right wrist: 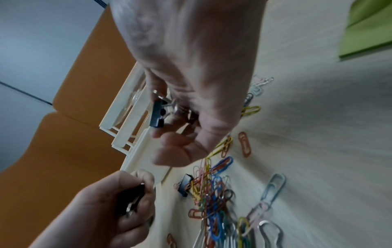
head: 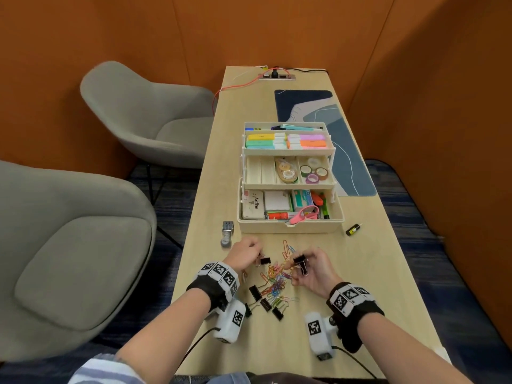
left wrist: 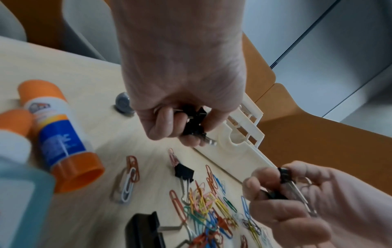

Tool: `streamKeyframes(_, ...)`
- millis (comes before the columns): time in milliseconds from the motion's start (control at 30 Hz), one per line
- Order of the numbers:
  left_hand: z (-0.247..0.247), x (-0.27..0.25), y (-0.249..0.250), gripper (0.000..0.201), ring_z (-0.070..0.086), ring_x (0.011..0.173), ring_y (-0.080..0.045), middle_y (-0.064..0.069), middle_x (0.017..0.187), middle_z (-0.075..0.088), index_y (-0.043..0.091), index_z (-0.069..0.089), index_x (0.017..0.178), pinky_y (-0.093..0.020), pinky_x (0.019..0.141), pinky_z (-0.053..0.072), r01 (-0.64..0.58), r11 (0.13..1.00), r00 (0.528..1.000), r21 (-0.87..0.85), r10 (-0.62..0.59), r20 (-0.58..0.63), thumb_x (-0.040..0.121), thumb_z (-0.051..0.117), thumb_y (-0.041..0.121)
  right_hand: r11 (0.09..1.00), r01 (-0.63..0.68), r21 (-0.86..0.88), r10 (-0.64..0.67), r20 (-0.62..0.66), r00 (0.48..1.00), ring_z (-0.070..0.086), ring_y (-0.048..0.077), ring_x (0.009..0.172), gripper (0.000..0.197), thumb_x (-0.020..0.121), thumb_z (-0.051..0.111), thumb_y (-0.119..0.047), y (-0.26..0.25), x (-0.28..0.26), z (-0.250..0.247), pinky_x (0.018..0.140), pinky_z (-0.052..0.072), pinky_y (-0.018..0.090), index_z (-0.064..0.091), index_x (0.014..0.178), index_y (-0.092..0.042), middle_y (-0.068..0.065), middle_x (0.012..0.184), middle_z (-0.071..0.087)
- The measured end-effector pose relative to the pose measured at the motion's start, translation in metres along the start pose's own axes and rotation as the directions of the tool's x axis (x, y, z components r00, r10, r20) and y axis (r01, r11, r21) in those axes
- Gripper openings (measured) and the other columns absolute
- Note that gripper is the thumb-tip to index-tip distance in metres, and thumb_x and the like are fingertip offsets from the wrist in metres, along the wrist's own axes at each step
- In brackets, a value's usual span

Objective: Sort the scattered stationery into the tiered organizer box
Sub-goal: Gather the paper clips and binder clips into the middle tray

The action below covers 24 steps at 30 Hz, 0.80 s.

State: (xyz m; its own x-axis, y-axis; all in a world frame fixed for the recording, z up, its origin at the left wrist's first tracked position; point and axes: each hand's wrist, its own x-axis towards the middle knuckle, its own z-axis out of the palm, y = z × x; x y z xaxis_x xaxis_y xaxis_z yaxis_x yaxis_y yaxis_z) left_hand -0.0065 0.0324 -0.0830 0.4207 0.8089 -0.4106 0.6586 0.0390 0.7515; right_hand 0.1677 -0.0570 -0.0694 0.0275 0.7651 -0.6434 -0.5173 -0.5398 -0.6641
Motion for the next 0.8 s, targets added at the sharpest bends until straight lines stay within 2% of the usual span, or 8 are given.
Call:
streamKeyframes(133, 0.002, 0.006, -0.005, 0.029, 0.055, 0.074, -0.018, -0.001, 0.077, 0.058, 0.016, 0.054, 0.073, -0.029, 0.068, 0.041, -0.033, 0.986, 0.999, 0.165, 0.033, 0.004, 0.092, 0.051, 0.037, 0.996, -0.058, -0.073, 0.064, 0.075, 0.995, 0.049, 0.02, 0.055, 0.037, 0.089, 0.039, -0.036, 0.005, -0.003, -0.002, 0.049, 0.043, 0.027, 0.056, 0.073, -0.007, 0.012, 0.072, 0.061)
streamKeyframes(267, 0.007, 0.008, -0.001, 0.023, 0.059, 0.079, -0.022, 0.0, 0.08, 0.06, 0.019, 0.049, 0.079, -0.034, 0.071, 0.048, -0.122, 0.893, 0.992, 0.433, 0.12, 0.034, 0.089, 0.058, 0.038, 0.894, -0.044, -0.446, 0.039, -0.021, 0.999, 0.038, 0.011, 0.045, 0.04, 0.09, 0.055, -0.044, 0.013, -0.008, 0.006, 0.041, 0.029, 0.021, 0.05, 0.061, -0.016, -0.001, 0.053, 0.046)
streamKeyframes(333, 0.01, 0.007, 0.002, 0.021, 0.061, 0.087, -0.022, -0.001, 0.093, 0.064, 0.02, 0.05, 0.102, -0.033, 0.075, 0.049, -0.197, 0.816, 0.98, 0.544, 0.175, 0.091, 0.09, 0.058, 0.034, 0.707, 0.059, -0.704, -0.041, 0.042, 0.998, 0.036, 0.009, 0.045, 0.033, 0.092, 0.053, -0.043, 0.022, -0.01, 0.007, 0.042, 0.029, 0.021, 0.051, 0.068, -0.02, -0.007, 0.055, 0.044)
streamKeyframes(400, 0.012, 0.007, 0.004, 0.034, 0.061, 0.094, -0.023, -0.004, 0.102, 0.066, 0.022, 0.045, 0.121, -0.034, 0.077, 0.049, -0.255, 0.727, 0.967, 0.638, 0.207, 0.151, 0.092, 0.057, 0.033, 0.363, 0.211, -0.908, -0.088, 0.192, 0.978, 0.053, 0.012, 0.06, 0.02, 0.094, 0.049, -0.039, 0.032, -0.015, 0.008, 0.056, 0.042, 0.027, 0.054, 0.084, -0.022, -0.006, 0.073, 0.058)
streamKeyframes(467, 0.014, 0.007, 0.004, 0.035, 0.061, 0.096, -0.025, -0.006, 0.104, 0.066, 0.022, 0.044, 0.124, -0.034, 0.076, 0.048, -0.296, 0.645, 0.954, 0.704, 0.23, 0.191, 0.093, 0.056, 0.033, -0.025, 0.269, -0.963, -0.081, 0.27, 0.959, 0.06, 0.023, 0.083, 0.021, 0.092, 0.048, -0.039, 0.042, -0.023, 0.009, 0.068, 0.042, 0.032, 0.052, 0.102, -0.021, 0.002, 0.09, 0.064)
streamKeyframes(533, 0.016, 0.008, 0.004, 0.032, 0.061, 0.095, -0.026, -0.006, 0.104, 0.066, 0.019, 0.046, 0.12, -0.034, 0.073, 0.046, -0.309, 0.595, 0.95, 0.742, 0.234, 0.208, 0.093, 0.056, 0.032, -0.27, 0.255, -0.929, -0.107, 0.292, 0.951, 0.06, 0.028, 0.089, 0.036, 0.088, 0.051, -0.044, 0.052, -0.029, 0.008, 0.068, 0.039, 0.034, 0.047, 0.111, -0.018, 0.008, 0.097, 0.065)
streamKeyframes(633, 0.018, 0.009, 0.005, 0.03, 0.061, 0.095, -0.027, -0.007, 0.106, 0.065, 0.013, 0.047, 0.113, -0.034, 0.072, 0.045, -0.295, 0.579, 0.954, 0.76, 0.224, 0.2, 0.092, 0.056, 0.033, -0.412, 0.239, -0.88, -0.127, 0.315, 0.941, 0.06, 0.032, 0.088, 0.042, 0.087, 0.05, -0.048, 0.063, -0.033, 0.006, 0.066, 0.039, 0.036, 0.043, 0.107, -0.012, 0.01, 0.099, 0.064)
streamKeyframes(800, 0.019, 0.009, 0.006, 0.027, 0.06, 0.096, -0.027, -0.009, 0.106, 0.064, 0.011, 0.049, 0.11, -0.035, 0.074, 0.044, -0.249, 0.621, 0.967, 0.743, 0.202, 0.155, 0.092, 0.055, 0.03, -0.432, 0.187, -0.882, -0.155, 0.277, 0.948, 0.061, 0.035, 0.086, 0.025, 0.091, 0.041, -0.029, 0.072, -0.031, 0.012, 0.061, 0.036, 0.036, 0.041, 0.106, -0.008, 0.014, 0.099, 0.063)
